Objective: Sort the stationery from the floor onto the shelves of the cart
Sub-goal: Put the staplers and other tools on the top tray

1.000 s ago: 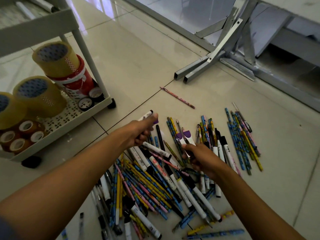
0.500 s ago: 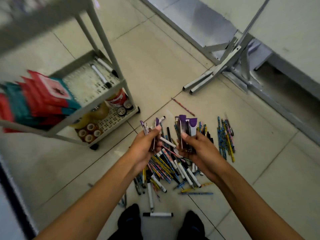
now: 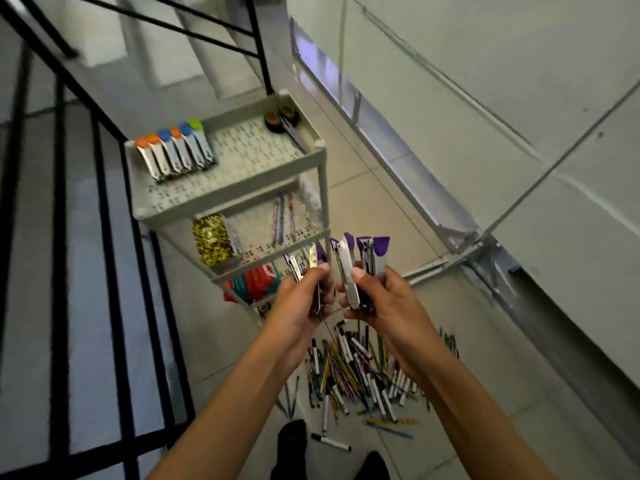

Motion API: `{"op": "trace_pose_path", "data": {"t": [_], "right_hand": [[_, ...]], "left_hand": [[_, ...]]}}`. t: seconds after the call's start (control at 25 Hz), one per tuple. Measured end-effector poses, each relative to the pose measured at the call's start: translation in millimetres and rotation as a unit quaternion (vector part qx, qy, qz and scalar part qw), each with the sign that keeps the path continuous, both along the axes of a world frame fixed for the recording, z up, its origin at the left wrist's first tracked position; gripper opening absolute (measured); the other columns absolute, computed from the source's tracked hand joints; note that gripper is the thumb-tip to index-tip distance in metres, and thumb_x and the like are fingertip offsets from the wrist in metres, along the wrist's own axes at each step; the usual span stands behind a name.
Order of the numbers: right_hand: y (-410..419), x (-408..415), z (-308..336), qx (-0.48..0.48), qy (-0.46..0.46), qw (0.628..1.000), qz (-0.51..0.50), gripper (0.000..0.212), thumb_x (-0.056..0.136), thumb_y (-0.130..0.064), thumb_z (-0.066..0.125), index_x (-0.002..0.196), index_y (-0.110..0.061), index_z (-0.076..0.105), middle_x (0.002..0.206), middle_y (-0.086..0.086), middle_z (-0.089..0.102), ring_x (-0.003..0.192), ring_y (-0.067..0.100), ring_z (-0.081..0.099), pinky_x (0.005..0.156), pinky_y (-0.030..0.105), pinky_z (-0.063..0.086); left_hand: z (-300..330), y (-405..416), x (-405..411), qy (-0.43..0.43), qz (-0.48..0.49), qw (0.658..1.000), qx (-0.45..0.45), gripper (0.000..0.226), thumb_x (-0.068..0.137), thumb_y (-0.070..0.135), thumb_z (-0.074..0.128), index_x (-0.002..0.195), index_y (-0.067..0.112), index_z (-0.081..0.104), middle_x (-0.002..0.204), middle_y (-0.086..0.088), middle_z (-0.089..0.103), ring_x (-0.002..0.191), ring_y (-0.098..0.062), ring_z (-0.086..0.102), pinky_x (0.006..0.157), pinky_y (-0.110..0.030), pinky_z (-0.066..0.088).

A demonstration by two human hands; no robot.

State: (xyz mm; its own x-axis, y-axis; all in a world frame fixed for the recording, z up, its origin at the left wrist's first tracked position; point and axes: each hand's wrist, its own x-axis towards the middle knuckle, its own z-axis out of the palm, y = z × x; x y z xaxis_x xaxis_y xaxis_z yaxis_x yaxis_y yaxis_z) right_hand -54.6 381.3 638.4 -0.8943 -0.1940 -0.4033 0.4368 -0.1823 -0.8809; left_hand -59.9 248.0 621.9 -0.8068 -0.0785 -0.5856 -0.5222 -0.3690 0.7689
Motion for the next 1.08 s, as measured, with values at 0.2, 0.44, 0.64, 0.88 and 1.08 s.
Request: {"op": "trace_pose_path", "data": {"t": [0.2,0.44,0.64,0.88,1.08], "right_hand": [[-32,-9,62,-0.003,0.044,0.999,0.029,0.019,0.099,-0.017,0.045,0.107,-0.017,0.062,0.089,0.007,0.070,0.077,0.018,0.063,0.070,0.032,0.055],[-79,-34,93,0.064,0.039,0.997,0.038,0.019,0.097,-0.018,0.043,0.094,-0.014,0.060,0.085,0.009,0.071,0.064,0.011,0.058,0.058,0.027,0.046],[-131,-94,82,0.124,0.082,0.987,0.057,0.016,0.098,-0.027,0.049,0.105,-0.019,0.061,0.099,0.005,0.069,0.090,0.020,0.064,0.075,0.033,0.054],[-202,-195,48,0.345,0.131,0.928,0.046,0.021,0.095,-0.025,0.051,0.111,-0.013,0.056,0.105,0.008,0.062,0.093,0.025,0.060,0.085,0.046,0.051],[-235,-246,17,0.431,0.115,0.892,0.078,0.017,0.095,-0.021,0.056,0.104,-0.006,0.054,0.106,0.014,0.058,0.090,0.023,0.052,0.071,0.031,0.038]], "left_hand": [[70,-20,-6,0.029,0.055,0.998,0.007,0.012,0.093,0.019,0.055,0.100,0.009,0.057,0.062,0.000,0.054,0.049,-0.010,0.051,0.048,-0.023,0.046],[94,-85,-10,0.033,0.121,0.992,-0.032,0.009,0.090,0.014,0.059,0.097,0.008,0.056,0.073,-0.001,0.056,0.059,-0.008,0.050,0.051,-0.021,0.042],[87,-165,-52,0.037,0.143,0.979,-0.138,0.022,0.089,0.013,0.062,0.109,0.009,0.054,0.079,-0.002,0.056,0.064,-0.010,0.048,0.053,-0.023,0.041],[65,-253,-128,0.041,0.159,0.946,-0.279,0.027,0.087,0.014,0.066,0.105,0.013,0.047,0.097,-0.007,0.058,0.085,-0.023,0.057,0.064,-0.031,0.044],[35,-284,-153,0.004,0.174,0.909,-0.378,0.036,0.085,0.016,0.070,0.112,0.009,0.047,0.119,-0.014,0.052,0.095,-0.025,0.056,0.073,-0.033,0.043]]}}
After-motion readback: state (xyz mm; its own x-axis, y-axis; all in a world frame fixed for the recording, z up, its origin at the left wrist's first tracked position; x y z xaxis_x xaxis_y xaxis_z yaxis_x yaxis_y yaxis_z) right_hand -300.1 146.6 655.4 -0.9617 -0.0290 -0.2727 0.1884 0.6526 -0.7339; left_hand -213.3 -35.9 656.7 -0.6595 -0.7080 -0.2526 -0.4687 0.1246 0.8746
